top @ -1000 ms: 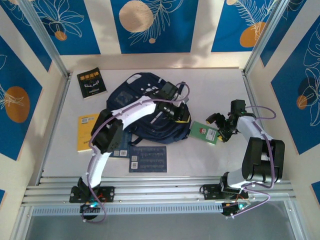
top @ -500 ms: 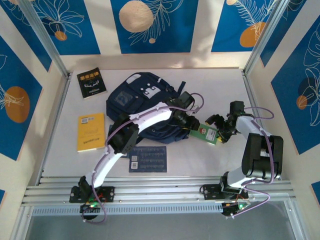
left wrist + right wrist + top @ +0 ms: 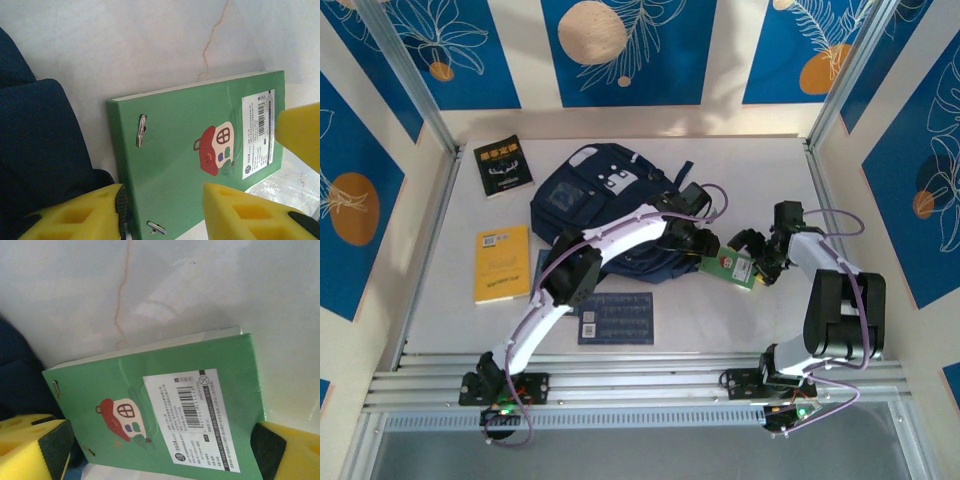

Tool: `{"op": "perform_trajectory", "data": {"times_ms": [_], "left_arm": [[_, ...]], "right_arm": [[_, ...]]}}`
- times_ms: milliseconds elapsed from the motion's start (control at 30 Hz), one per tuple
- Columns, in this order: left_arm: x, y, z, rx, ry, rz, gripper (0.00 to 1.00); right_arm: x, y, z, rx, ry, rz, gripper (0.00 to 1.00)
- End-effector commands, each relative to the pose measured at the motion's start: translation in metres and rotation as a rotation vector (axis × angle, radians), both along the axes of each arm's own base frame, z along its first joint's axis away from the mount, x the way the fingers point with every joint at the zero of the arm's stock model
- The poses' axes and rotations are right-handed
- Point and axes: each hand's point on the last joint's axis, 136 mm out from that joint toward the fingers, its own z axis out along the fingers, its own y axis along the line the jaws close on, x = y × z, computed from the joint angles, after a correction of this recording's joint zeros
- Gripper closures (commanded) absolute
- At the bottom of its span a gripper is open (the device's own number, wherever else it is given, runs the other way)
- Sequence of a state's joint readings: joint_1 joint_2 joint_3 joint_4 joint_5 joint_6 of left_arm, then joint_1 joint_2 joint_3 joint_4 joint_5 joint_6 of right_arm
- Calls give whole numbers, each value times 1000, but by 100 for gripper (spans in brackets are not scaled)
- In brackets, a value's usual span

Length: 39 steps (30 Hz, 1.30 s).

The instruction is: Pack books, pencil case, and school supplies into a backpack

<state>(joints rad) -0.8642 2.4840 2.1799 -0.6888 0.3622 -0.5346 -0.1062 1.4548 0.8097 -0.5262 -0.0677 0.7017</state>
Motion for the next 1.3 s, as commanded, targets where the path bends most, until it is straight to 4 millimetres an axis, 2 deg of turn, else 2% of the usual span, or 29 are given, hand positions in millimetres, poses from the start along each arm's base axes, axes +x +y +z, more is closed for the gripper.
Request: {"op": "perform_trajectory", "data": {"times_ms": [0,133,300,467,733,900,1000,1133,1267], "left_arm": [[-11,31,-74,178,119,48,56],[-10,37,-81,220,117,68,57],[-8,41,-83,246,115,82,58],[-10,40,-85,246,127,83,58],[-17,30,-89,205,175,68,59],[-26,18,-90,163,211,40,61],[-30,12,-90,148,228,32,62],[-31,13,-91,155,226,32,63],[-31,14,-91,158,224,31,63]], "right_arm": [[-1,8,15,17,-82,39,6],[-4,-5,28,-51,-122,8,6],[-12,-24,18,-93,-56,-64,6],[-12,-23,-2,-58,16,-66,6],[-6,-2,-17,68,21,-20,10],[4,14,-5,159,-58,15,15],[5,17,3,182,-80,7,19],[4,18,19,190,-123,-2,31],[1,15,31,171,-151,-11,40]]}}
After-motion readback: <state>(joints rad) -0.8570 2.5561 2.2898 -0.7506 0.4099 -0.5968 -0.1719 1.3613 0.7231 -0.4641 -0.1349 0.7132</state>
